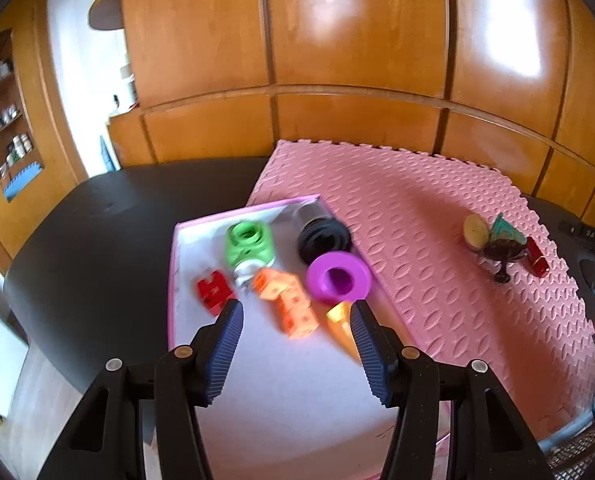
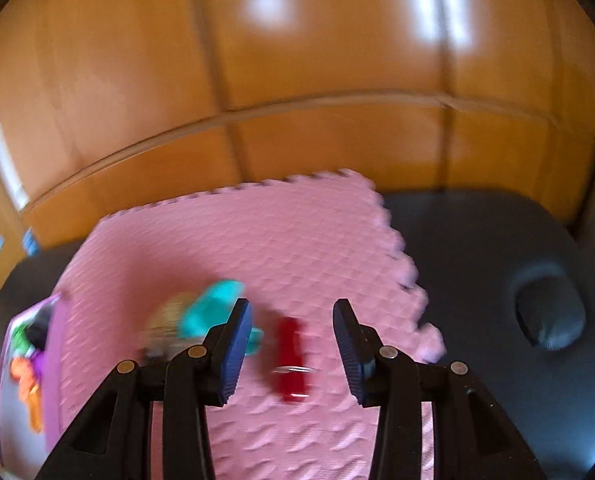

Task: Organize rigid objects
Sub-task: 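Move both grippers back toward the remaining toys on the mat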

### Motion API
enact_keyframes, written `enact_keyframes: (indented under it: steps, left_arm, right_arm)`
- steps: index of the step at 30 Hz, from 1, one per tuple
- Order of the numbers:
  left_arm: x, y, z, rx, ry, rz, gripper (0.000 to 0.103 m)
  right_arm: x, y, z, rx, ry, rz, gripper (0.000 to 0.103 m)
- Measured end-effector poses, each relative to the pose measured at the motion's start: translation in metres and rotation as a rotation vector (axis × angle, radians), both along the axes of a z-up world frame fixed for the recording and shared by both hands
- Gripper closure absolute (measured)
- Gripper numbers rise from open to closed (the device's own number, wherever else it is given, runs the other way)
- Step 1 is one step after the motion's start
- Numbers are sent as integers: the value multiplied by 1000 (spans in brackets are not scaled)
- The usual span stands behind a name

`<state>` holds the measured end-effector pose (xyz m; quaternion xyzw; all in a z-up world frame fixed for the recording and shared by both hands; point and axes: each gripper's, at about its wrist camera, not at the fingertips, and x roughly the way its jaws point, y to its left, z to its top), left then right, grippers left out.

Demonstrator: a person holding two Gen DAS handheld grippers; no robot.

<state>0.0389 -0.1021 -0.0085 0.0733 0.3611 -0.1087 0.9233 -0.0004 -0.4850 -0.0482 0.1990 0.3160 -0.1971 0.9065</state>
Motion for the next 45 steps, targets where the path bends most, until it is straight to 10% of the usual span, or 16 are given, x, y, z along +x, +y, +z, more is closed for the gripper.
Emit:
enact_keyframes:
  steps: [19,41,45]
  left_arm:
    - [14,-85,-2,38,19,-156,46]
    - [40,-177,-27,-72,220,-328,46]
    - [40,-202,-32,-95,217,-371,13]
  right_arm:
    - [-5,-17,-3,127,-6,-36,61]
    - [-3,-25,-6,221,-5,-40,61]
    - [-1,-23,-5,227,-7,-25,61]
